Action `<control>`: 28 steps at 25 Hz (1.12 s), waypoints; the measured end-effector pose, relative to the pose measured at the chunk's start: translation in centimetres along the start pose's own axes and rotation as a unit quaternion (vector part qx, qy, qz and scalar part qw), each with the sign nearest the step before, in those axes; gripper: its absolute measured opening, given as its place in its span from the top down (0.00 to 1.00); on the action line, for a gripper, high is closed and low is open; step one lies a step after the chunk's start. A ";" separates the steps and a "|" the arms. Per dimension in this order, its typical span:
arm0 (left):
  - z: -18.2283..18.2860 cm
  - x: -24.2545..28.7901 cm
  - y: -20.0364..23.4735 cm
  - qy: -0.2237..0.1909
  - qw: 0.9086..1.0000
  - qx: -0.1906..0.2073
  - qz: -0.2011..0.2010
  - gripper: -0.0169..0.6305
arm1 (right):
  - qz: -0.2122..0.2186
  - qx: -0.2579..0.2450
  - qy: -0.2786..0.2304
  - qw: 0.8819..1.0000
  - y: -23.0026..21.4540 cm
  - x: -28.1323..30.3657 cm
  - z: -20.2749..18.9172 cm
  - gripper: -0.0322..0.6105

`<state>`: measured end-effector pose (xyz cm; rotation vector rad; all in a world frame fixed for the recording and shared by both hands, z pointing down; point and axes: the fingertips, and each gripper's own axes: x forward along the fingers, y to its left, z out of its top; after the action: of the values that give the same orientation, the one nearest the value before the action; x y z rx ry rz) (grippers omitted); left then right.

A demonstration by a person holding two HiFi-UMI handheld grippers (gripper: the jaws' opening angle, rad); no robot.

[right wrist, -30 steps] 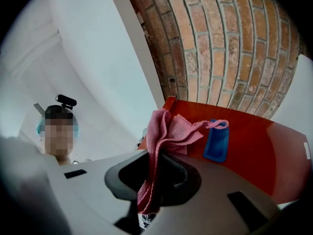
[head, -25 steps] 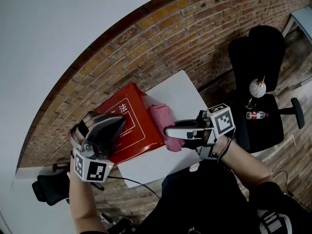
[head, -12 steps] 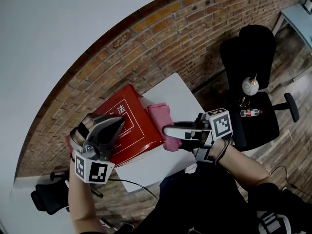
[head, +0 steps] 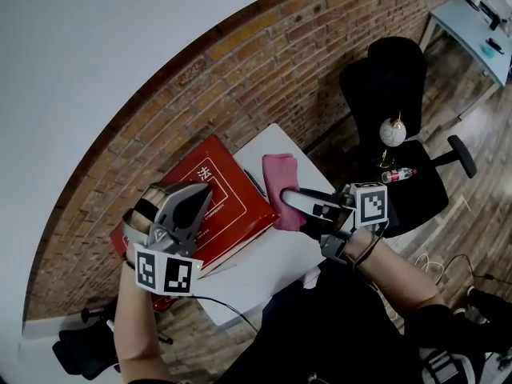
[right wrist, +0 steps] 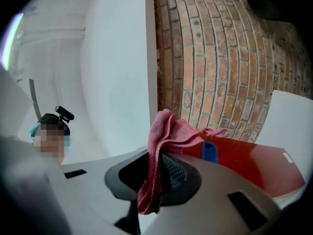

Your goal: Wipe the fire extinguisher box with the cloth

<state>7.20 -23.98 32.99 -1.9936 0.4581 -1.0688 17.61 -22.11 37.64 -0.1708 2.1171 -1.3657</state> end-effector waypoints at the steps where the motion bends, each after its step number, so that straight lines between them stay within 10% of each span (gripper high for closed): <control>1: 0.0 0.0 0.0 0.000 1.000 0.000 0.000 0.93 | -0.008 -0.006 -0.014 1.000 0.1 -0.1 0.0 0.85; 28: 0.0 -0.1 -0.4 -0.002 1.000 0.006 -0.006 0.93 | -0.155 -0.121 -0.275 0.941 6.3 -3.2 -9.2 0.85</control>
<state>7.15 -23.69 33.22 -1.9893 0.4371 -1.0716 16.49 -10.67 36.19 -0.9097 1.8081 -1.0480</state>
